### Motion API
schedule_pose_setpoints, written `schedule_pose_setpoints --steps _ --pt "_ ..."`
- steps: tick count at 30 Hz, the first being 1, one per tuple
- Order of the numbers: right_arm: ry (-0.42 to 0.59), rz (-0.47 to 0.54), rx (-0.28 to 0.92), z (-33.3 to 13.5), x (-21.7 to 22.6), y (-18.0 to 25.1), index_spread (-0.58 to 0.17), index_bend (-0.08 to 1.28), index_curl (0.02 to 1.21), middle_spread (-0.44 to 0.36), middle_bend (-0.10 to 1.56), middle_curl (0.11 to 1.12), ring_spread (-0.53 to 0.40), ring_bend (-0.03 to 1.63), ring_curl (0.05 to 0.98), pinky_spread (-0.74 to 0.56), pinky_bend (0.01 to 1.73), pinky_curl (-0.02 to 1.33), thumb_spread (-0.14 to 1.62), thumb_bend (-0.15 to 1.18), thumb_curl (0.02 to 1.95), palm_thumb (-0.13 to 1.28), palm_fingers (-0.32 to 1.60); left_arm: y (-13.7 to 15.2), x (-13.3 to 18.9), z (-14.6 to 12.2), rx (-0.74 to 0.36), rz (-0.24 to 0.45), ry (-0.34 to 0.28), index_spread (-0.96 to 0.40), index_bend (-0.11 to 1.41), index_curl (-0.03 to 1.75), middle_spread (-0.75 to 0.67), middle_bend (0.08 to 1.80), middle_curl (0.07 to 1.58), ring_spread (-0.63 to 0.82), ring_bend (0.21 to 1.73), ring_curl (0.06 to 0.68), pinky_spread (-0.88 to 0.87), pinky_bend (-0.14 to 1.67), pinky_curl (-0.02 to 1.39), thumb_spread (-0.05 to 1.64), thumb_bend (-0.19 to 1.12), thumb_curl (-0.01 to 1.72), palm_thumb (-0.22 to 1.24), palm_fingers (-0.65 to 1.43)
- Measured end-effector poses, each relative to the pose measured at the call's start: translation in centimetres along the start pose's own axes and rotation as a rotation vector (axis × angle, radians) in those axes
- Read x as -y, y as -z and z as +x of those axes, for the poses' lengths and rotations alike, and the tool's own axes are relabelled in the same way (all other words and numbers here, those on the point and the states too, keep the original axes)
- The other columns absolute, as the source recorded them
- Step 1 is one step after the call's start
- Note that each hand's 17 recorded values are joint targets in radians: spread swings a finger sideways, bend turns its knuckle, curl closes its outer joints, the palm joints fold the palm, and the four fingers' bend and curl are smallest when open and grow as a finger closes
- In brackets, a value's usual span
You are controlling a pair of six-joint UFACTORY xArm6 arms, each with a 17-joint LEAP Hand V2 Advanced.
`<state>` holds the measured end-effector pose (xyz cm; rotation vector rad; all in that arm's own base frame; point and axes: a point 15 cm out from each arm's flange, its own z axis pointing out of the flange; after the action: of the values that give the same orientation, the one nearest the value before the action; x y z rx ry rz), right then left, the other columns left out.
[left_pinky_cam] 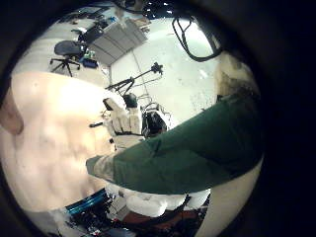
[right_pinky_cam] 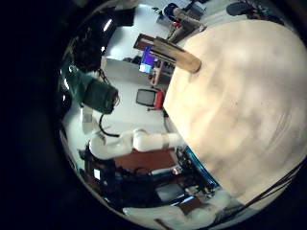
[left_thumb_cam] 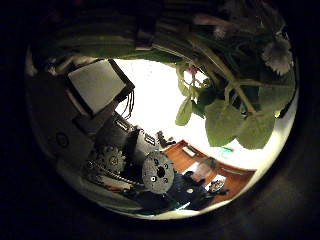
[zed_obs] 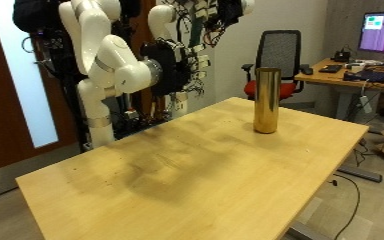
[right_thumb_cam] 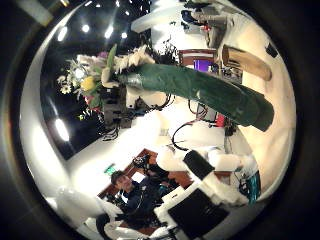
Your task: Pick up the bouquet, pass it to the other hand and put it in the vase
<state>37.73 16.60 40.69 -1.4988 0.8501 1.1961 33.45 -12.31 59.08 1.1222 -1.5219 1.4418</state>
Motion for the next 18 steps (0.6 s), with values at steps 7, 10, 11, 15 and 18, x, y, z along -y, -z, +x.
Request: schedule_pose_setpoints --steps 7,10,11,15,18 --pt "-0.010 0.128 0.011 0.6 1.5 1.0 -0.342 0.13 0.30 0.072 0.16 0.30 0.150 0.36 0.235 0.26 0.33 0.43 0.96 -0.02 0.51 0.85 -0.08 4.0 1.9 2.0 0.110 0.129 -0.096 -0.70 0.86 -0.02 -0.65 0.94 1.21 -0.43 1.44 0.606 -0.56 1.24 0.67 0.17 -0.02 0.85 1.20 0.97" --pt "-0.016 0.145 0.010 0.8 1.5 1.6 -0.342 0.15 0.27 0.075 0.16 0.28 0.154 0.33 0.233 0.27 0.32 0.40 0.96 -0.02 0.50 0.87 -0.07 5.3 2.5 3.2 0.128 0.169 -0.123 -0.71 0.87 -0.02 -0.65 0.94 1.21 -0.42 1.44 0.610 -0.56 1.24 0.68 0.17 -0.02 0.86 1.19 0.96" --pt "-0.017 0.149 0.009 0.9 1.5 1.7 -0.342 0.15 0.26 0.075 0.16 0.27 0.154 0.33 0.233 0.27 0.32 0.40 0.95 -0.02 0.50 0.87 -0.07 5.9 2.7 3.6 0.137 0.184 -0.132 -0.71 0.88 -0.02 -0.65 0.95 1.21 -0.42 1.44 0.611 -0.56 1.24 0.68 0.17 -0.02 0.87 1.19 0.96" --pt "-0.022 0.150 0.011 1.1 1.5 1.8 -0.342 0.15 0.25 0.075 0.17 0.26 0.155 0.32 0.236 0.27 0.32 0.38 0.95 -0.02 0.50 0.88 -0.05 8.7 3.7 5.4 0.176 0.255 -0.176 -0.72 0.89 -0.02 -0.65 0.96 1.21 -0.42 1.44 0.614 -0.55 1.24 0.69 0.16 -0.02 0.88 1.19 0.95" --pt "-0.023 0.149 0.012 1.2 1.5 1.7 -0.330 0.16 0.26 0.075 0.16 0.26 0.155 0.31 0.239 0.27 0.31 0.37 0.95 -0.02 0.50 0.88 -0.04 11.3 4.4 6.7 0.200 0.320 -0.207 -0.73 0.91 -0.02 -0.64 0.96 1.21 -0.42 1.45 0.617 -0.56 1.24 0.69 0.16 -0.02 0.89 1.19 0.96"
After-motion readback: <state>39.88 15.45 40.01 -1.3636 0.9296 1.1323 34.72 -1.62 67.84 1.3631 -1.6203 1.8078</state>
